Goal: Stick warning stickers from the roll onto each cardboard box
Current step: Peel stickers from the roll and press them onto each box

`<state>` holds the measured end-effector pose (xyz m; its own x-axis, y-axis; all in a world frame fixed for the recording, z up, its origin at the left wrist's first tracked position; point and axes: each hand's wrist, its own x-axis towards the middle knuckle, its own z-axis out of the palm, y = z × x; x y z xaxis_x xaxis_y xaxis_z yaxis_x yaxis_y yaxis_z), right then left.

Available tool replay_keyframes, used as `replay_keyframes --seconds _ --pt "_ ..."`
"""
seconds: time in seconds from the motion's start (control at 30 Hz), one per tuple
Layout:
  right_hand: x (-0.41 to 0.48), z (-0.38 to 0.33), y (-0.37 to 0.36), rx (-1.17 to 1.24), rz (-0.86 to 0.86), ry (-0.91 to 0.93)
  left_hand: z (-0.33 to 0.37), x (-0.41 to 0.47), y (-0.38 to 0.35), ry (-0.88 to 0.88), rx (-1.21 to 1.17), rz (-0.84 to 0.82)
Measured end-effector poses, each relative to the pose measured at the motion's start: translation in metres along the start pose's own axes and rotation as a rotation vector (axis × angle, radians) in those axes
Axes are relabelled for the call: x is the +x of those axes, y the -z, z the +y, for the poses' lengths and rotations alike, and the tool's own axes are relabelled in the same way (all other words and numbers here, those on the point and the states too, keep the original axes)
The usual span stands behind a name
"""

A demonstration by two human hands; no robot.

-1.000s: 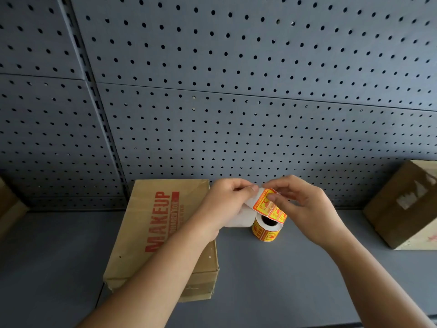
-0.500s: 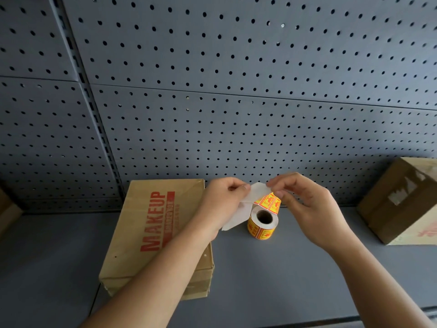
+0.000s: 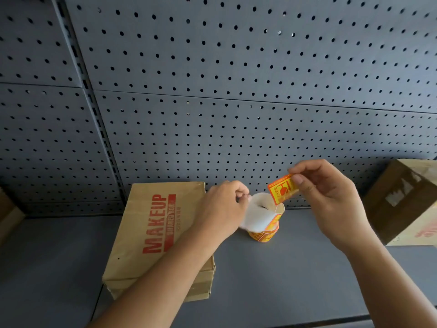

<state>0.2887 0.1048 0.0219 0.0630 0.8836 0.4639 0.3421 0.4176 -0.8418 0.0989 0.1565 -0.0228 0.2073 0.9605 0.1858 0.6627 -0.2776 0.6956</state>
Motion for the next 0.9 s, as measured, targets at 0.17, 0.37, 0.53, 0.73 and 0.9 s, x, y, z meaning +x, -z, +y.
replay_keyframes --seconds 0.17,0.37,0.53,0.73,0.9 --pt "0.005 -0.008 -0.011 -0.091 -0.144 -0.049 0.010 -0.009 0.028 -0.106 -0.277 0.040" --pt "0.010 -0.021 -0.033 -0.144 -0.263 -0.047 0.007 -0.020 0.054 -0.084 -0.448 -0.076" --pt "0.015 -0.029 -0.057 -0.082 -0.264 -0.042 -0.003 -0.028 0.070 0.003 -0.557 0.001" --pt "0.009 -0.027 -0.089 0.173 -0.247 -0.300 -0.020 -0.035 0.089 0.174 -0.833 0.247" --pt "0.001 -0.028 -0.128 0.356 -0.260 -0.394 -0.030 -0.043 0.095 0.274 -1.058 0.293"
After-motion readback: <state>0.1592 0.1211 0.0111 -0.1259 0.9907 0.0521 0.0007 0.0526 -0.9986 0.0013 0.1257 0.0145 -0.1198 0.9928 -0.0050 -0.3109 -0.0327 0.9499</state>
